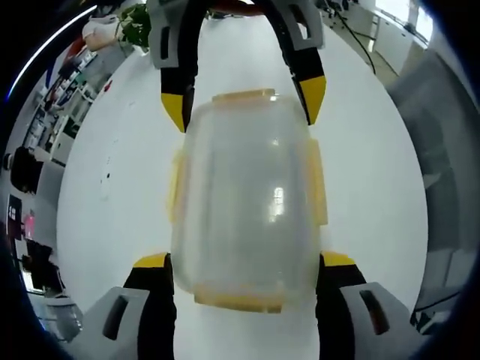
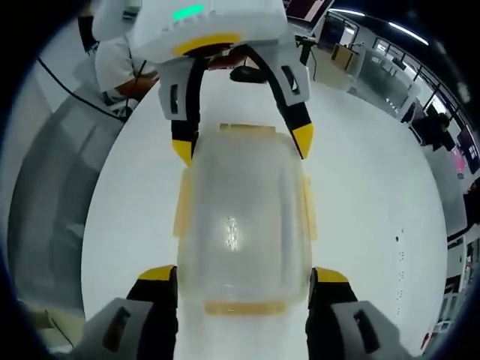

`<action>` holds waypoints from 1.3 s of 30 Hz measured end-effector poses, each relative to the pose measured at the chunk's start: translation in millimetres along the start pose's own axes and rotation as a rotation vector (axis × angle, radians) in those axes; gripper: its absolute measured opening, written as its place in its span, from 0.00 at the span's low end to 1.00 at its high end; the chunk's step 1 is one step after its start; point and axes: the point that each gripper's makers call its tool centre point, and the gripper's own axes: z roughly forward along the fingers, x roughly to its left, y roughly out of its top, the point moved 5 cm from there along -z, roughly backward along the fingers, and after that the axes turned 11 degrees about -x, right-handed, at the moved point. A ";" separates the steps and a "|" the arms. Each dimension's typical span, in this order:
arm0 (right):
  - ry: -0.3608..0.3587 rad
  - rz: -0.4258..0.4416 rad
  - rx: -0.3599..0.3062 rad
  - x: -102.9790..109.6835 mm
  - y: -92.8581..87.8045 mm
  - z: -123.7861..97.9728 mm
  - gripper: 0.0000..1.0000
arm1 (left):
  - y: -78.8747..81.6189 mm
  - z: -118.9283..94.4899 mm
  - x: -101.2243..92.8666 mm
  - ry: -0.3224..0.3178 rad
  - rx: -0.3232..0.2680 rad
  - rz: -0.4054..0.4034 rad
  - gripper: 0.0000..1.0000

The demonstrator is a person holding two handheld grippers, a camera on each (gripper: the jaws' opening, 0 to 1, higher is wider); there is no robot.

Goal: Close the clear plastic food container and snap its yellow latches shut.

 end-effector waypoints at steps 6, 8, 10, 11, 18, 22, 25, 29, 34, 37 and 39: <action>0.000 0.000 0.008 -6.8 1.6 1.1 0.69 | -1.1 1.1 6.4 0.001 0.000 0.000 0.75; 0.001 -0.001 0.012 -8.2 1.7 1.3 0.69 | -1.7 1.6 8.3 0.002 0.002 0.000 0.75; 0.003 -0.001 0.012 -8.9 1.7 1.3 0.69 | -2.0 1.3 9.1 0.002 0.000 0.001 0.75; 0.004 -0.002 0.010 -8.7 1.9 0.8 0.69 | -2.0 1.3 9.4 0.002 -0.001 0.000 0.75; -0.005 0.000 0.002 -9.6 1.4 1.3 0.71 | -2.2 1.3 9.4 0.008 -0.007 0.002 0.76; -0.012 0.032 -0.028 -7.9 3.3 -2.5 0.72 | -3.9 0.4 11.9 0.032 -0.006 -0.019 0.79; -0.032 0.035 -0.032 -8.3 2.4 -5.9 0.72 | -1.6 -3.3 15.3 0.049 -0.037 -0.034 0.87; -0.066 0.039 -0.058 -6.9 5.5 -12.0 0.74 | 1.7 -8.4 14.9 0.059 -0.056 -0.050 0.83; -0.092 0.066 -0.095 -2.2 6.6 -18.2 0.75 | -2.2 -9.7 8.7 0.058 -0.050 -0.061 0.85; -0.119 0.085 -0.109 0.5 4.7 -23.7 0.75 | -1.9 -12.8 3.3 0.067 -0.061 -0.072 0.85; -0.137 0.110 -0.115 2.1 2.3 -26.9 0.75 | -2.6 -14.2 1.9 0.079 -0.064 -0.083 0.85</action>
